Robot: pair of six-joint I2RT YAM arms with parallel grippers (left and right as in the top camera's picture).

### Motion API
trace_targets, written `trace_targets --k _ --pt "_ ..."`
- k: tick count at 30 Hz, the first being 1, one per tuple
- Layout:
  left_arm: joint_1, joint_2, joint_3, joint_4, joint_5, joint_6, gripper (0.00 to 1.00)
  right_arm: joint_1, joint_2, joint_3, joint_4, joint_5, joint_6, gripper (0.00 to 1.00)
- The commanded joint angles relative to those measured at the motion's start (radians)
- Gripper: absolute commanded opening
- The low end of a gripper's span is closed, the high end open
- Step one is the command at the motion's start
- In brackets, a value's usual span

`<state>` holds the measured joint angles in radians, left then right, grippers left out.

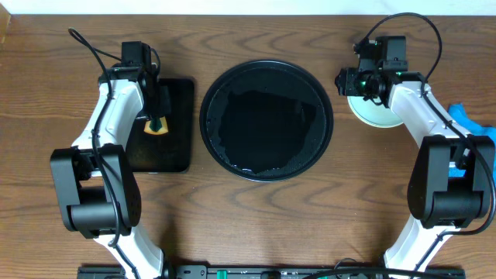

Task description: Clean dirty plates on tray and stack at the side

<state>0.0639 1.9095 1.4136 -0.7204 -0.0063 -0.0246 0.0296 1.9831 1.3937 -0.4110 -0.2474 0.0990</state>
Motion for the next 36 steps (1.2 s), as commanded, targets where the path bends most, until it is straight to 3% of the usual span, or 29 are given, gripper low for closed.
trace_targets --k 1,6,9,11,14,20,27,28,29,31,36 --pt "0.005 0.004 -0.006 0.006 -0.006 0.029 0.09 0.004 -0.001 0.009 -0.029 -0.004 -0.018 0.54" --pt "0.005 0.018 -0.005 0.039 -0.006 0.032 0.09 0.029 -0.001 0.009 -0.071 -0.004 -0.063 0.55" --pt "0.005 0.042 -0.005 0.045 -0.006 0.032 0.21 0.045 -0.001 0.009 -0.071 -0.004 -0.063 0.57" --pt "0.005 0.055 -0.006 0.045 -0.006 0.032 0.40 0.054 -0.001 0.009 -0.061 -0.004 -0.063 0.58" --pt "0.007 0.058 -0.005 0.066 -0.006 0.032 0.55 0.071 -0.001 0.009 -0.056 -0.004 -0.063 0.60" --pt "0.009 0.043 0.016 0.101 -0.006 0.032 0.61 0.142 -0.003 0.011 -0.061 0.032 -0.135 0.73" --pt "0.009 -0.084 0.034 0.110 -0.005 0.031 0.62 0.172 -0.043 0.089 -0.145 0.049 -0.132 0.85" --pt "0.009 -0.106 0.034 0.113 -0.006 0.031 0.68 0.172 -0.054 0.109 -0.168 0.049 -0.130 0.87" --pt "0.009 -0.129 0.034 0.114 -0.005 0.031 0.72 0.172 -0.064 0.121 -0.182 0.049 -0.130 0.99" --pt "0.009 -0.162 0.034 0.113 -0.006 0.031 0.78 0.172 -0.082 0.140 -0.204 0.049 -0.131 0.99" --pt "0.009 -0.182 0.032 0.113 -0.005 0.031 0.80 0.173 -0.093 0.141 -0.264 0.045 -0.130 0.99"
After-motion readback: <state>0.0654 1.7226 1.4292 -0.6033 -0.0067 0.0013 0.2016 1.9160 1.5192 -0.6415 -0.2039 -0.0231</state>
